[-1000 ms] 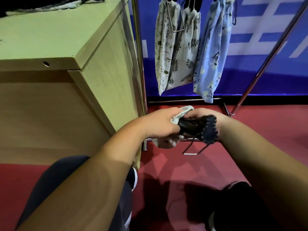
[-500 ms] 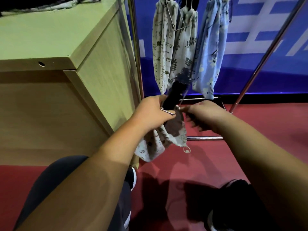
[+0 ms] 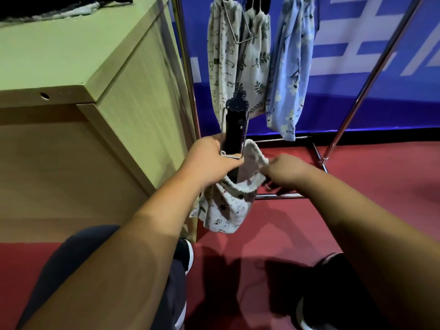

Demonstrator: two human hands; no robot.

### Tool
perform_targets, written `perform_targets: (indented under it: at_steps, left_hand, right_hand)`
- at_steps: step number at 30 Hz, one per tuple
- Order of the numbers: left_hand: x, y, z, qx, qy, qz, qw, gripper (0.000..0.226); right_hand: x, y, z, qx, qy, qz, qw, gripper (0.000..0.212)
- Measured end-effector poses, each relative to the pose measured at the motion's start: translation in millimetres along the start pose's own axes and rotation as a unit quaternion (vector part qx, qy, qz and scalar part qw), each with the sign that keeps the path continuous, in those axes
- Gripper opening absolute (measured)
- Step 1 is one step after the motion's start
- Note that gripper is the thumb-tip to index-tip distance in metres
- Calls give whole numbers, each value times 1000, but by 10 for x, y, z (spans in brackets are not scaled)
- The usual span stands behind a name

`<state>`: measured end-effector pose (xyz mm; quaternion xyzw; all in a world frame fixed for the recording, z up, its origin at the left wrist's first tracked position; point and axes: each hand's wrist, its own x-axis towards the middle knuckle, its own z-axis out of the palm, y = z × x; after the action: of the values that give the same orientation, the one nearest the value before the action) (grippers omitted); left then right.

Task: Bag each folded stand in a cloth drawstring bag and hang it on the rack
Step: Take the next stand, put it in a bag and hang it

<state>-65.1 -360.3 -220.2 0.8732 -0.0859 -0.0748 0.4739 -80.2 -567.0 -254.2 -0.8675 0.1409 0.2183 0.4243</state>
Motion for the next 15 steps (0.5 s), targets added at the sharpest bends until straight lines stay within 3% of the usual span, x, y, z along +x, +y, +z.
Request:
perform_targets:
  at_steps: [3, 5, 11, 15]
  left_hand:
    - [-37, -17, 49, 93, -39, -3, 995, 16]
    - [-63, 0, 65, 168, -49, -10, 984, 27]
    - [-4, -12, 11, 241, -61, 14, 968, 23]
    - [96, -84, -50, 240, -14, 10, 971, 21]
  right_hand:
    - [-9, -113, -89, 182, 77, -122, 973, 30]
    - [-42, -175, -111, 243, 92, -159, 953, 32]
    - [-70, -192, -66, 299, 66, -98, 947, 27]
    - [-83, -162, -93, 277, 42, -58, 958, 23]
